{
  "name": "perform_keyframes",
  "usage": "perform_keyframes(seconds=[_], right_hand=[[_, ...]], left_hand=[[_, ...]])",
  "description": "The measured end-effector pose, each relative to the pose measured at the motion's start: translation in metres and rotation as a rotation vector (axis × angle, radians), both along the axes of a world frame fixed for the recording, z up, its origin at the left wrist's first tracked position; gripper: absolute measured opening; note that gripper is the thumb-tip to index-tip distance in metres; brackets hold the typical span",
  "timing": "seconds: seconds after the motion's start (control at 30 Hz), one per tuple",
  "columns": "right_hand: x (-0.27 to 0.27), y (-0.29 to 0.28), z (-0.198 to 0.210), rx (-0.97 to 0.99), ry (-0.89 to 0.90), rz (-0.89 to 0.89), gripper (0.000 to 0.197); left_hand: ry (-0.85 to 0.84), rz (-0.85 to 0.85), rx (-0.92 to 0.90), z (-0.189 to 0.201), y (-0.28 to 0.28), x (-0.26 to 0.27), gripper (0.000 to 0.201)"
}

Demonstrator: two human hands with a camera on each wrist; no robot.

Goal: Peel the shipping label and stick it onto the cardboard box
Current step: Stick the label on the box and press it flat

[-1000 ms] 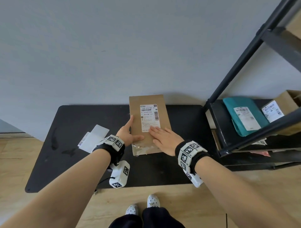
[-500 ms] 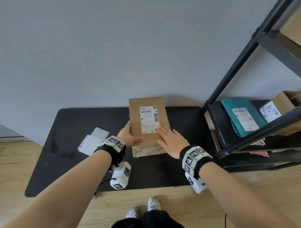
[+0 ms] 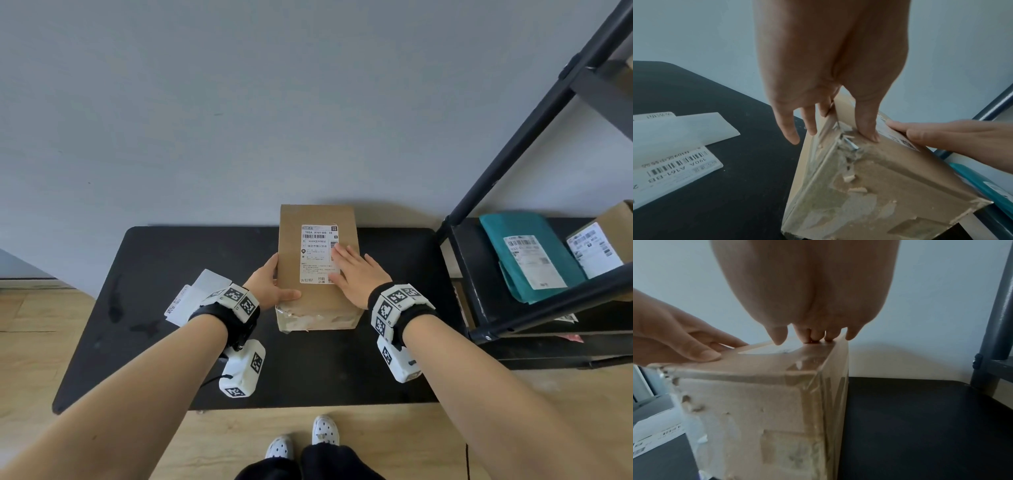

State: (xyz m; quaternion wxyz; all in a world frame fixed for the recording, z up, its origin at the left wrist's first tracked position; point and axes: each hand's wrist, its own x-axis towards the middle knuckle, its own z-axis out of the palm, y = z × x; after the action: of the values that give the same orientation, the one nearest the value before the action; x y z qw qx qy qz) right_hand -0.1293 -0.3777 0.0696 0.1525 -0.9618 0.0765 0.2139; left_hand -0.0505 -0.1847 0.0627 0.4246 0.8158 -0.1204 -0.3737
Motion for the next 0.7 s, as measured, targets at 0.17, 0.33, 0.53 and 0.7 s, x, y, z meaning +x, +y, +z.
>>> perform_keyframes(seconds=[0.17,0.33,0.53,0.7], right_hand=[[0.023,-0.009,0.002,0.004,0.026,-0.013,0.06],[0.043,-0.02,0.007,0.002,0.007,-0.032,0.058],[0.047,-0.025,0.008,-0.037,0.022,0.036,0.059],[0.026,-0.004,0.006,-0.045,0.025,0.149,0.061]], left_hand=[[0.025,0.01,0.013,-0.001,-0.002,0.001,0.095],[-0.059,-0.065,0.091,0.003,-0.002,0.002,0.111],[-0.212,-0.285,0.233,0.012,-0.01,0.007,0.076],[-0.278,-0.355,0.319,0.005,-0.016,0.01,0.071]])
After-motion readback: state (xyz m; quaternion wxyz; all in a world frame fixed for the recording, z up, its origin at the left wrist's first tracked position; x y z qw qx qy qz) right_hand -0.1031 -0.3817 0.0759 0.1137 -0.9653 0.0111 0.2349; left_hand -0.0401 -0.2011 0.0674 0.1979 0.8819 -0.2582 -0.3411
